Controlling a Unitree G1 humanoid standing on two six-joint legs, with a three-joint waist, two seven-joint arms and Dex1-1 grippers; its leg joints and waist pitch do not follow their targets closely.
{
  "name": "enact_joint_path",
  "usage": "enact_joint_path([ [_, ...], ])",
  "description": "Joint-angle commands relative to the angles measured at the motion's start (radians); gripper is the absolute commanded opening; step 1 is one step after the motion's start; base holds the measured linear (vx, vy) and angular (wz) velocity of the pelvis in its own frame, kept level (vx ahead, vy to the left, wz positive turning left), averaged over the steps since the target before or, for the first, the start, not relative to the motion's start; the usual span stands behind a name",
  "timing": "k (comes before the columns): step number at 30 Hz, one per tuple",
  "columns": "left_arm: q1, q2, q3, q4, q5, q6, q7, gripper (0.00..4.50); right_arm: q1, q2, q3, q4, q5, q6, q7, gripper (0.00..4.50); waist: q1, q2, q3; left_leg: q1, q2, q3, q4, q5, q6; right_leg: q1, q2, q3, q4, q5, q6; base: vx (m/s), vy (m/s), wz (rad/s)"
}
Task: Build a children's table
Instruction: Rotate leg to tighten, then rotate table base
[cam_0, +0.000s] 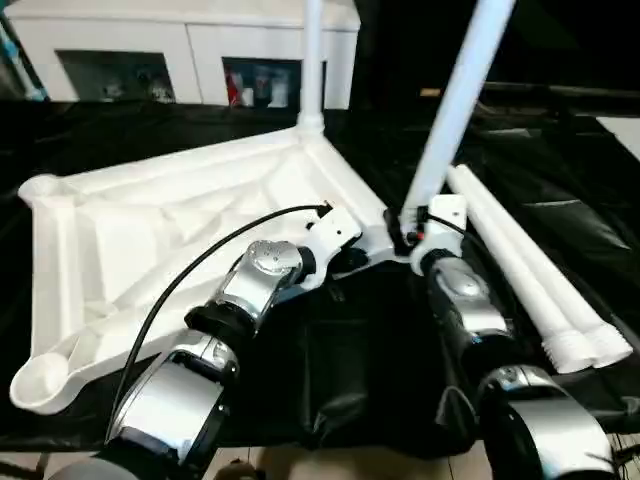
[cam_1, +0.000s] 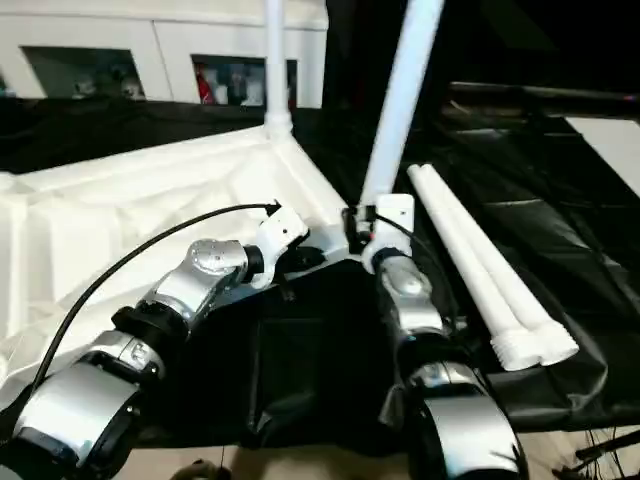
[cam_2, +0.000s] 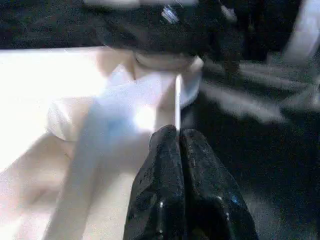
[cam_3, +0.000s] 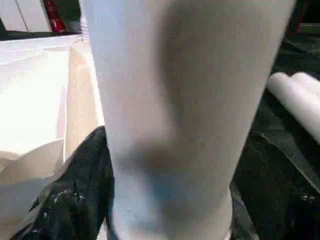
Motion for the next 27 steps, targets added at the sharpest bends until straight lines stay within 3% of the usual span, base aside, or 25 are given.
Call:
enact_joint_path([
  [1, -0.011, -0.016, 0.058, -0.038, -0.071, -0.024, -0.026, 0.42, 0.083, -0.026, 0.0, -0.134, 0.011, 0.033, 0.037, 3.6, -0.003, -0.017, -0.086, 0.03, 0.027, -0.009, -0.044, 0.066, 0.175, 0.061, -0.064, 0.048, -0.038, 0.292, -0.261, 0.0, 0.0, 0.0],
  [2, -0.014, -0.017, 0.067, -0.043, -0.082, -0.02, -0.033, 0.42, 0.1, -0.027, 0.002, -0.159, 0.01, 0.037, 0.041, 3.6, 0.001, -0.017, -0.087, 0.031, 0.03, -0.01, -0.044, 0.063, 0.175, 0.062, -0.067, 0.047, -0.037, 0.285, -0.261, 0.0, 0.0, 0.0],
  [4, -0.018, -0.021, 0.092, -0.064, -0.112, -0.009, -0.041, 0.47, 0.138, -0.027, 0.004, -0.22, 0.015, 0.055, 0.051, 3.6, -0.005, -0.017, -0.082, 0.03, 0.031, -0.01, -0.05, 0.005, 0.156, 0.059, -0.069, 0.045, -0.047, 0.183, -0.262, 0.0, 0.0, 0.0],
  [5, -0.021, -0.019, 0.101, -0.071, -0.118, -0.02, -0.034, 0.58, 0.158, -0.03, 0.01, -0.252, 0.019, 0.061, 0.057, 3.6, -0.006, -0.018, -0.077, 0.029, 0.032, -0.01, -0.053, -0.032, 0.14, 0.06, -0.07, 0.047, -0.054, 0.119, -0.256, 0.0, 0.0, 0.0],
  [6, -0.026, -0.009, 0.124, -0.092, -0.131, -0.021, -0.007, 0.88, 0.195, -0.037, 0.019, -0.313, 0.029, 0.068, 0.075, 3.6, -0.005, -0.012, -0.075, 0.031, 0.034, -0.011, -0.055, -0.051, 0.13, 0.058, -0.071, 0.047, -0.059, 0.089, -0.251, 0.0, 0.0, 0.0],
  [7, -0.03, 0.005, 0.142, -0.109, -0.138, -0.023, 0.015, 0.88, 0.231, -0.045, 0.028, -0.374, 0.038, 0.08, 0.094, 3.6, -0.007, -0.016, -0.075, 0.033, 0.036, -0.011, -0.057, -0.071, 0.116, 0.058, -0.071, 0.049, -0.06, 0.067, -0.24, 0.0, 0.0, 0.0],
  [10, -0.026, 0.05, 0.175, -0.162, -0.152, 0.001, 0.038, 1.01, 0.288, -0.058, 0.036, -0.469, 0.069, 0.082, 0.145, 3.6, -0.013, -0.013, -0.072, 0.028, 0.034, -0.015, -0.061, -0.102, 0.098, 0.06, -0.069, 0.048, -0.065, 0.032, -0.218, 0.0, 0.0, 0.0],
  [11, -0.011, 0.089, 0.187, -0.208, -0.145, 0.015, 0.05, 1.14, 0.304, -0.066, 0.041, -0.49, 0.073, 0.068, 0.17, 3.6, -0.02, -0.006, -0.071, 0.025, 0.033, -0.016, -0.063, -0.112, 0.084, 0.06, -0.068, 0.048, -0.067, 0.012, -0.213, 0.0, 0.0, 0.0],
  [14, 0.021, 0.173, 0.228, -0.296, -0.143, 0.067, 0.058, 1.35, 0.342, -0.083, 0.048, -0.542, 0.084, 0.08, 0.224, 3.6, -0.031, -0.007, -0.071, 0.027, 0.031, -0.014, -0.062, -0.12, 0.062, 0.058, -0.065, 0.05, -0.068, 0.0, -0.216, 0.0, 0.0, 0.0],
  [15, 0.026, 0.187, 0.233, -0.306, -0.139, 0.074, 0.061, 1.36, 0.348, -0.087, 0.05, -0.55, 0.085, 0.083, 0.234, 3.6, -0.034, -0.015, -0.072, 0.024, 0.031, -0.014, -0.061, -0.102, 0.07, 0.06, -0.063, 0.05, -0.064, 0.026, -0.217, 0.0, 0.0, 0.0],
  [16, 0.047, 0.25, 0.255, -0.347, -0.121, 0.102, 0.074, 1.52, 0.373, -0.102, 0.059, -0.583, 0.096, 0.103, 0.279, 3.6, -0.036, -0.012, -0.073, 0.023, 0.03, -0.014, -0.059, -0.083, 0.079, 0.06, -0.061, 0.049, -0.059, 0.056, -0.218, 0.0, 0.0, 0.0],
  [17, 0.047, 0.25, 0.255, -0.347, -0.121, 0.102, 0.074, 1.66, 0.373, -0.102, 0.059, -0.583, 0.096, 0.103, 0.279, 3.6, -0.039, -0.009, -0.073, 0.024, 0.03, -0.015, -0.06, -0.079, 0.082, 0.059, -0.061, 0.049, -0.058, 0.063, -0.219, 0.0, 0.0, 0.0],
  [19, 0.088, 0.367, 0.282, -0.38, -0.07, 0.141, 0.096, 1.74, 0.414, -0.131, 0.085, -0.624, 0.142, 0.165, 0.378, 3.6, -0.044, -0.019, -0.073, 0.026, 0.029, -0.012, -0.058, -0.076, 0.091, 0.057, -0.058, 0.049, -0.06, 0.062, -0.219, 0.0, 0.0, 0.0],
  [21, 0.135, 0.477, 0.312, -0.412, -0.036, 0.192, 0.116, 1.74, 0.453, -0.165, 0.121, -0.659, 0.166, 0.21, 0.463, 3.6, -0.045, -0.007, -0.072, 0.026, 0.032, -0.015, -0.06, -0.082, 0.089, 0.056, -0.057, 0.048, -0.058, 0.044, -0.212, 0.0, 0.0, 0.0],
  [23, 0.159, 0.526, 0.332, -0.426, -0.026, 0.218, 0.127, 1.74, 0.465, -0.178, 0.136, -0.668, 0.175, 0.233, 0.496, 3.6, -0.052, -0.015, -0.068, 0.028, 0.033, -0.016, -0.063, -0.105, 0.079, 0.052, -0.058, 0.048, -0.061, 0.001, -0.207, 0.0, 0.0, 0.0],
  [24, 0.174, 0.561, 0.346, -0.43, -0.015, 0.227, 0.137, 1.74, 0.469, -0.185, 0.145, -0.669, 0.181, 0.256, 0.515, 3.6, -0.051, -0.011, -0.066, 0.031, 0.034, -0.014, -0.064, -0.116, 0.072, 0.047, -0.057, 0.048, -0.065, -0.022, -0.21, 0.0, 0.0, 0.0],
  [27, 0.211, 0.658, 0.367, -0.413, 0.04, 0.241, 0.186, 1.74, 0.448, -0.18, 0.161, -0.634, 0.153, 0.26, 0.514, 3.6, -0.05, -0.011, -0.06, 0.036, 0.038, -0.016, -0.072, -0.161, 0.033, 0.039, -0.059, 0.05, -0.071, -0.098, -0.201, 0.0, 0.0, 0.0],
])
